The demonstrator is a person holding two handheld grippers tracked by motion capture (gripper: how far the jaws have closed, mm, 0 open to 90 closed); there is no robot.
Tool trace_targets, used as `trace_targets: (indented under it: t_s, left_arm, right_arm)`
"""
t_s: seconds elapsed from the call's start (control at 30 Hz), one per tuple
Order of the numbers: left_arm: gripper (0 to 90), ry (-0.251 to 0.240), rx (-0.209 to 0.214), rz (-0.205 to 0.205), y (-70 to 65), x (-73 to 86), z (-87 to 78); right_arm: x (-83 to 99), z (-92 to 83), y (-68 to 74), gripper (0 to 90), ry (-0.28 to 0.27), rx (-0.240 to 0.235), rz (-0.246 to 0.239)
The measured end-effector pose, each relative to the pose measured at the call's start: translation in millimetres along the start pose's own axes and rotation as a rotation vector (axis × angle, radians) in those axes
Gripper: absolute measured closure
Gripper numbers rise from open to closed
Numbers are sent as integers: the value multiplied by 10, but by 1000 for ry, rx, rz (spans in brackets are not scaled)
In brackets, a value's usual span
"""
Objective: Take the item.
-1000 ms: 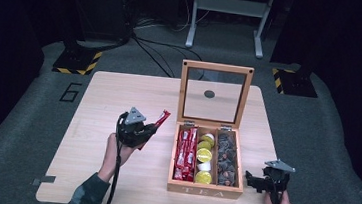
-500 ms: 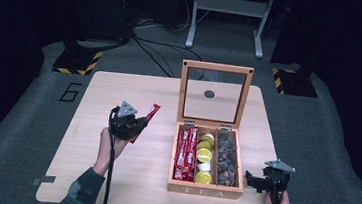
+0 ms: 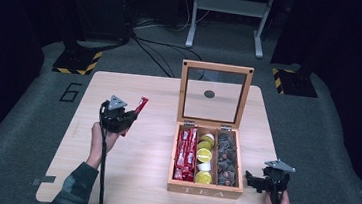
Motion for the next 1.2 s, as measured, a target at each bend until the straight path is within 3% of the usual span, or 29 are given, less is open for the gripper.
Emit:
trace_targets:
  t_s: [0.23, 0.6, 0.7, 1.2]
  left_arm:
    - [809, 5, -55, -2, 180, -31, 55]
    - [809, 20, -95, -63, 472, -15, 158]
    - [809, 11, -125, -69, 572, -42, 165]
    - [809, 28, -161, -129, 896, -42, 274]
  right_arm:
    - [0, 0, 0, 0, 0, 0, 0]
    - [0, 0, 0, 0, 0, 0, 0]
    - [1, 0, 1, 0, 3, 0, 1]
    - [0, 0, 0, 0, 0, 0, 0]
Point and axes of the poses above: each handheld gripper's, and its own axes: z roughly forward along the jaws, x roughly out of its underside, y roughly to its left, the point moved 6 cm from there along z, roughly forward along the jaws, and after that the axes turned 14 degrees about -x, right-handed, at the moved point
